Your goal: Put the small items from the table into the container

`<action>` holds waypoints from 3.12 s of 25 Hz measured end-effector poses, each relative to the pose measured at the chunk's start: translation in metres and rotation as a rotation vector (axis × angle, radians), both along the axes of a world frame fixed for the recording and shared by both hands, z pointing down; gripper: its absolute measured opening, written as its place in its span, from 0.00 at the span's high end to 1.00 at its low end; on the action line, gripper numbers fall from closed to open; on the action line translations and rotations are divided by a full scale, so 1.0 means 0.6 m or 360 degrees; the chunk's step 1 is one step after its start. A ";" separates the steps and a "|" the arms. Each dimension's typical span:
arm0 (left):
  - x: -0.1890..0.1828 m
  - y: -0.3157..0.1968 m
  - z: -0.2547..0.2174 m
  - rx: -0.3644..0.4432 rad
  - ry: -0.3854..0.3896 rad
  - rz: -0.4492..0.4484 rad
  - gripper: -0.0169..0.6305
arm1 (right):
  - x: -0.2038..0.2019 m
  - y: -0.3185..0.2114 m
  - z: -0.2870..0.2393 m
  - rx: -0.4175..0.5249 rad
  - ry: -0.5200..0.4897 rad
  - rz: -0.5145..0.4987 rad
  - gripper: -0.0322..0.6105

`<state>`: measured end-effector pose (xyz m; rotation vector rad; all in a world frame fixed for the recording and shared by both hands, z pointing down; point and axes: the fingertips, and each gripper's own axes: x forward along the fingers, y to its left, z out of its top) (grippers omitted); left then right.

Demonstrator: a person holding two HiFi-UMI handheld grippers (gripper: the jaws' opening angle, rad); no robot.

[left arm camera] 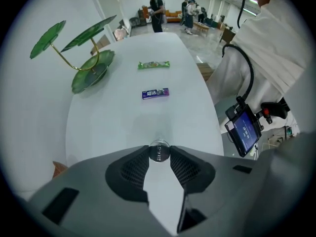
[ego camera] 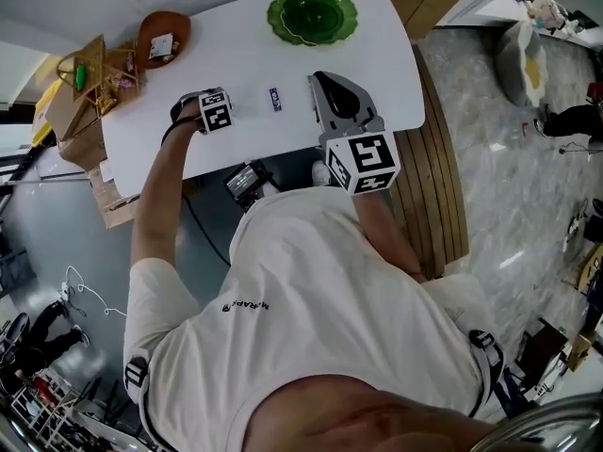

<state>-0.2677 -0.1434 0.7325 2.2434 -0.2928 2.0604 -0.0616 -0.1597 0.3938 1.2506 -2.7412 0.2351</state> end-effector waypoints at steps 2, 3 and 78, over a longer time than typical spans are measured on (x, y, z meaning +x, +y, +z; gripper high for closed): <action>0.000 0.004 -0.002 -0.0041 0.0000 0.0015 0.77 | 0.005 0.000 -0.002 0.0004 0.0001 0.0011 0.94; -0.001 0.005 -0.003 -0.0049 -0.0004 0.0022 0.77 | 0.008 -0.001 -0.003 0.0006 0.0001 0.0017 0.94; 0.310 -0.212 -0.352 0.0819 0.1019 -0.0760 0.77 | 0.101 -0.014 -0.009 0.0030 -0.0015 0.0215 0.94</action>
